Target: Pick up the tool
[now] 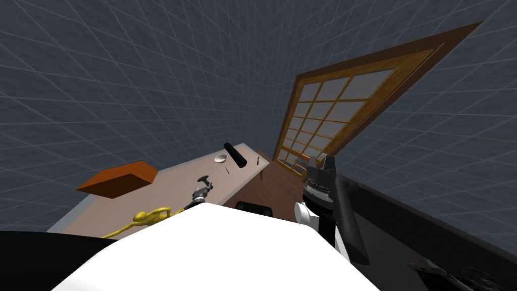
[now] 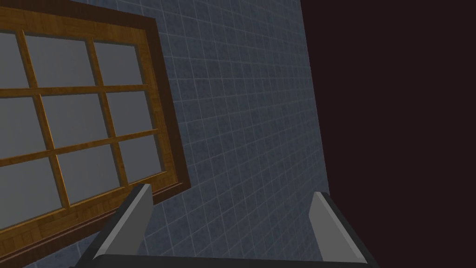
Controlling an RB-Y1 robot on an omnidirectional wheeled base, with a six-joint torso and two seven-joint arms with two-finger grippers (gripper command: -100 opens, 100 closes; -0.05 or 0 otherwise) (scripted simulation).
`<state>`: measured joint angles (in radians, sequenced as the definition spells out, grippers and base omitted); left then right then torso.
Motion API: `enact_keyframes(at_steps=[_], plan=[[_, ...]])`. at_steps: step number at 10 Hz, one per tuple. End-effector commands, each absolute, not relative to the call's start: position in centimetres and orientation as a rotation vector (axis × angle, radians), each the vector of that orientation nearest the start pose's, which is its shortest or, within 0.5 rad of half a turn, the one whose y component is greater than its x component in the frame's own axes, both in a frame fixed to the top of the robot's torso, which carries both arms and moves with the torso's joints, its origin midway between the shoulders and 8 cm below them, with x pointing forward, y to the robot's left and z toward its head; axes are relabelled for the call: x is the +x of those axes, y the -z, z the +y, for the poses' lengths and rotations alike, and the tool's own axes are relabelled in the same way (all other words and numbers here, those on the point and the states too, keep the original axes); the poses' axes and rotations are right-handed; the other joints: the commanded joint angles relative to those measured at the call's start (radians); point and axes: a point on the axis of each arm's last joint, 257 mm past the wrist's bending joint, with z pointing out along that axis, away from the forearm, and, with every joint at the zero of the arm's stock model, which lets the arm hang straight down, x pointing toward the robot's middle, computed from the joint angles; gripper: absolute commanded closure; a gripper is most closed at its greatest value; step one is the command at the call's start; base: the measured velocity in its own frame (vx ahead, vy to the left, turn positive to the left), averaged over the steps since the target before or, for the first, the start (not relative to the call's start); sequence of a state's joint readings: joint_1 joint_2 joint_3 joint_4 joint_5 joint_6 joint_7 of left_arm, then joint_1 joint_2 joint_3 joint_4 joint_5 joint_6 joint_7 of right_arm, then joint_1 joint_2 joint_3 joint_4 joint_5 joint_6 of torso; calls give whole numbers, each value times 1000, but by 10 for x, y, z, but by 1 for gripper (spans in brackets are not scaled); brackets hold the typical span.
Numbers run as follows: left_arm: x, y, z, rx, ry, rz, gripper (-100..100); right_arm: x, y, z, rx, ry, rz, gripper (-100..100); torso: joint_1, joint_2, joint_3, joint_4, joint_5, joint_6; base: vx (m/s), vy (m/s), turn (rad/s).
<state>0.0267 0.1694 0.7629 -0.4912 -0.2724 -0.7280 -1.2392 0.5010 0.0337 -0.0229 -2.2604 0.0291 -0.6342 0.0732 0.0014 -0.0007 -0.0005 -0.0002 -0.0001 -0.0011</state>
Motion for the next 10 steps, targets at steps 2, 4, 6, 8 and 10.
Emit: enact_keyframes(at_steps=[2, 4, 6, 8, 10], plan=[[291, 491, 515, -564, -374, 1793, -100, 322, -40, -282, 542, -1214, 540, 0, 2, -1, 0, 0, 0, -1, 47, 46, 253], [314, 478, 501, -498, -352, 1773, -100, 322, -40, -282, 542, -1214, 540, 0, 1, -1, -1, 0, 0, -1, 56, 32, 224], [308, 489, 495, -509, -341, 1799, -100, 322, -40, -282, 542, -1215, 539, 0, 0, 0, 0, 0, 0, 0, 16, 3, 9], [319, 491, 476, -488, -307, 1805, -100, 323, -40, -282, 542, -1215, 539, 0, -1, 3, 2, 1, 0, 0, 17, 17, 193], [332, 489, 458, -460, -277, 1805, -100, 322, -40, -282, 542, -1215, 539, 0, 1, 0, 0, 0, 0, 0, 66, 31, 217]])
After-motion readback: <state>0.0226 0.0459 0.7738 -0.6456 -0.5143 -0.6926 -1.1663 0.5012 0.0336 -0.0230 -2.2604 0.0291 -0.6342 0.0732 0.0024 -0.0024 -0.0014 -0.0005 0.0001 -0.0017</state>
